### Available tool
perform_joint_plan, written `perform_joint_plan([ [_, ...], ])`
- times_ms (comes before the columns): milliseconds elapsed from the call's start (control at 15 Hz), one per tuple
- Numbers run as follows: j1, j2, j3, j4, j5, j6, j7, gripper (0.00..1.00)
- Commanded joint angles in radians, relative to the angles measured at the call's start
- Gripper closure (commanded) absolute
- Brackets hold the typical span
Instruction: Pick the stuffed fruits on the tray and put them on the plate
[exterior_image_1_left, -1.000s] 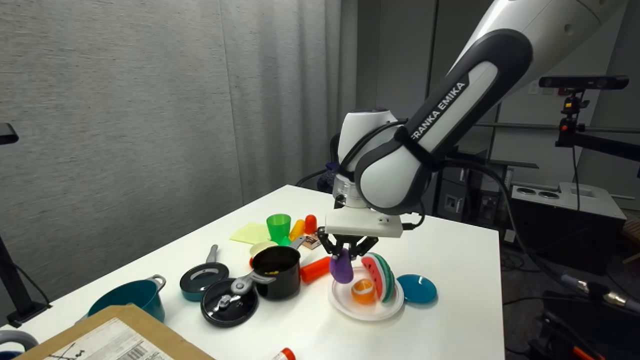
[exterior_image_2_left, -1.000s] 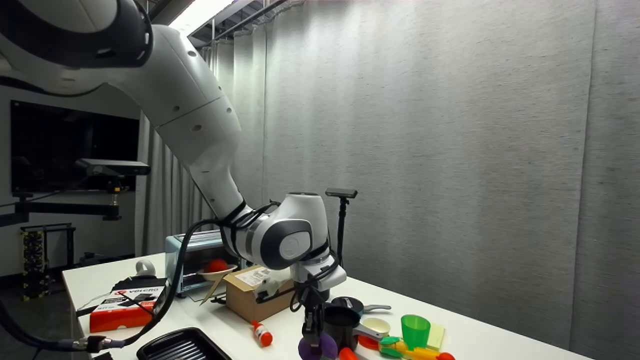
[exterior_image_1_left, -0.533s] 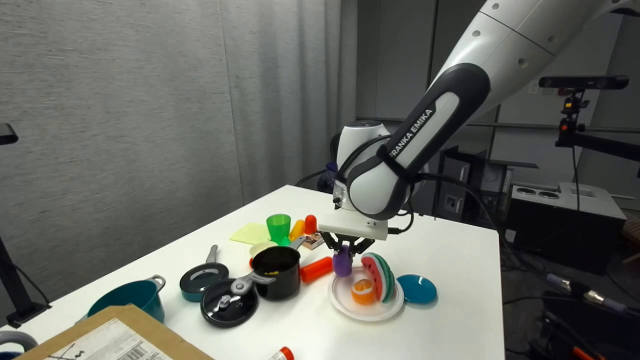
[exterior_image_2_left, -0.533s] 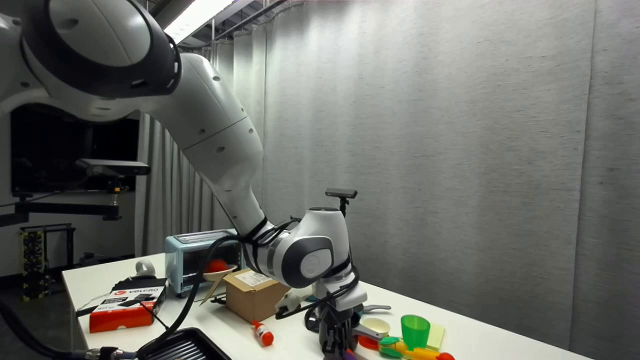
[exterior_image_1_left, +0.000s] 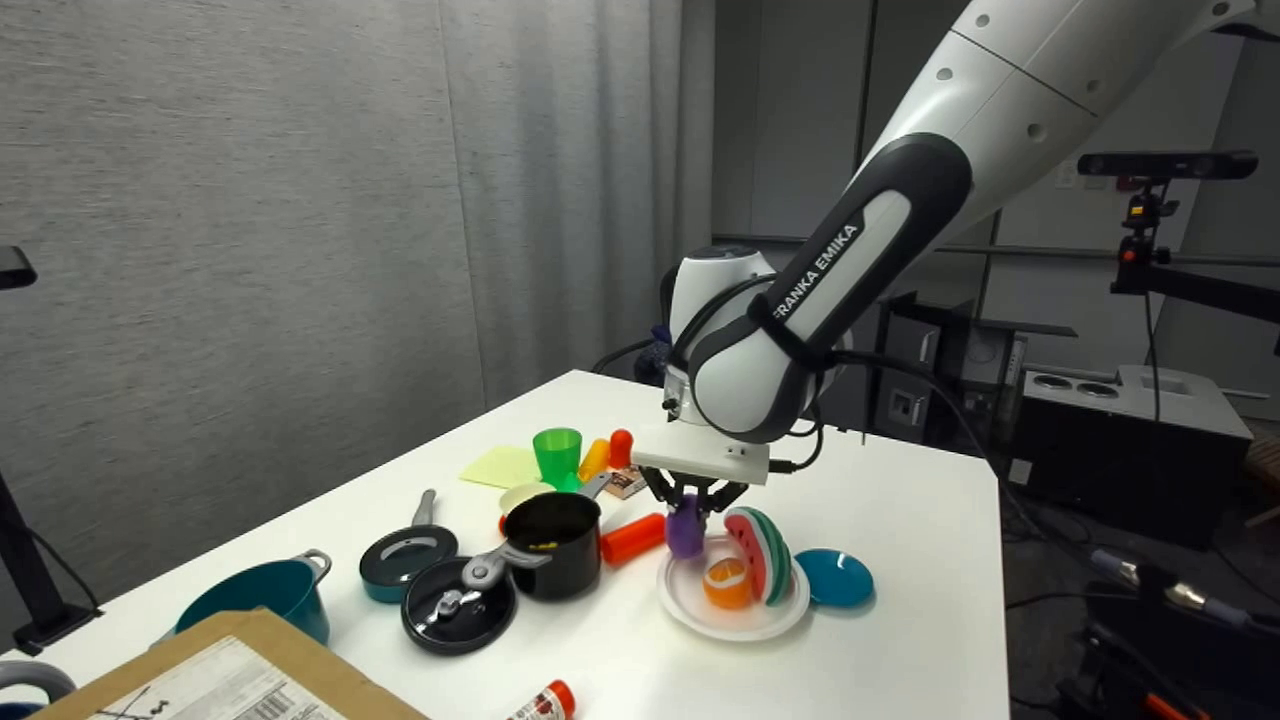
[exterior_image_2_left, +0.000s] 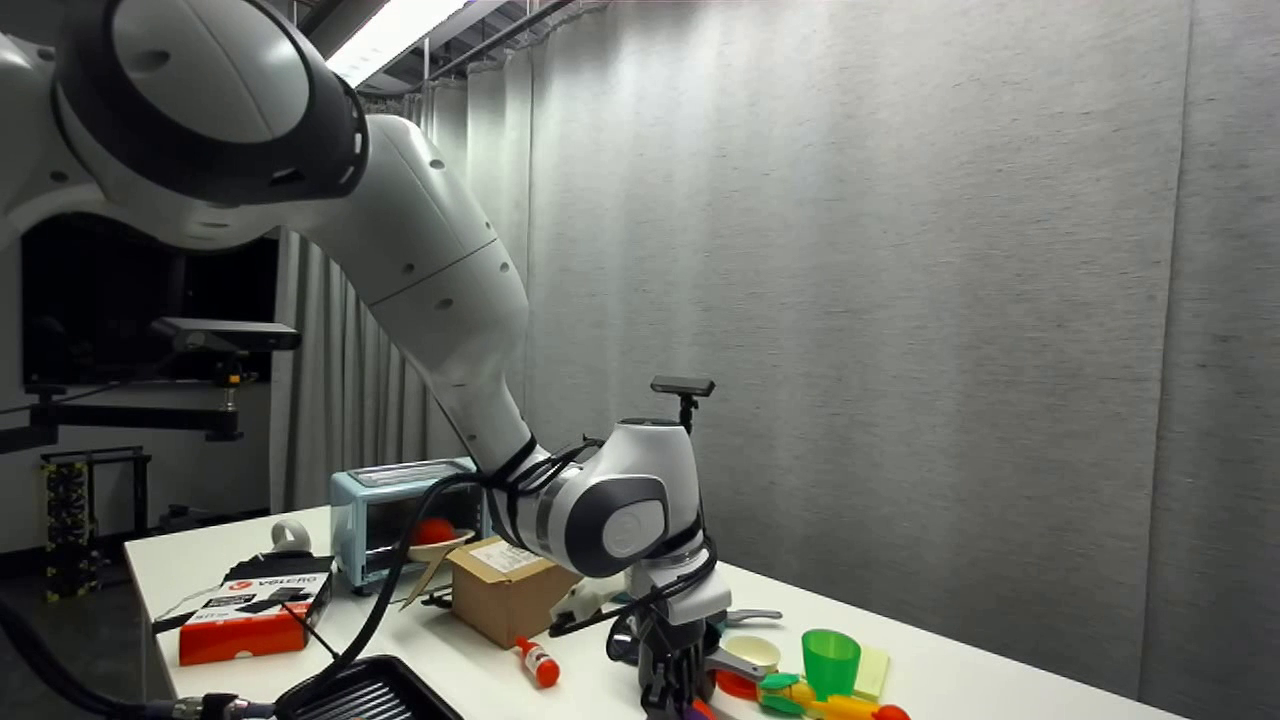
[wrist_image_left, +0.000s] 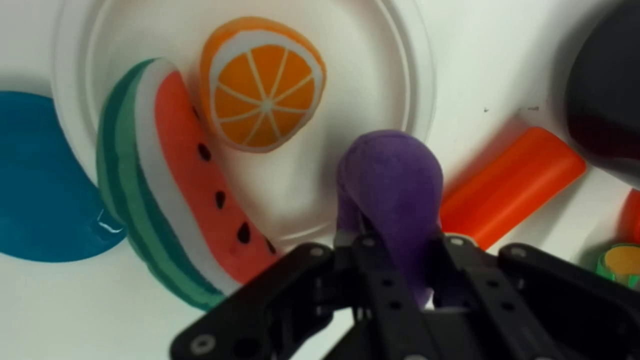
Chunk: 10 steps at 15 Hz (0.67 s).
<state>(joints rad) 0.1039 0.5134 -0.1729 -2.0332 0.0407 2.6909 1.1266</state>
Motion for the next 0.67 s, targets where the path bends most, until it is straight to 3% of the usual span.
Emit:
perform_joint_plan([
  [0,-0.002,-0.043,0.005,-0.013,0.025,-0.01,0.005,0.95],
  [267,-0.007,-0.096,0.025,-0.044,0.039,-0.019,-0.007,0.95],
  [600,0.034,-0.108,-0.027,-0.064,-0.035,-0.08,0.081,0.95],
])
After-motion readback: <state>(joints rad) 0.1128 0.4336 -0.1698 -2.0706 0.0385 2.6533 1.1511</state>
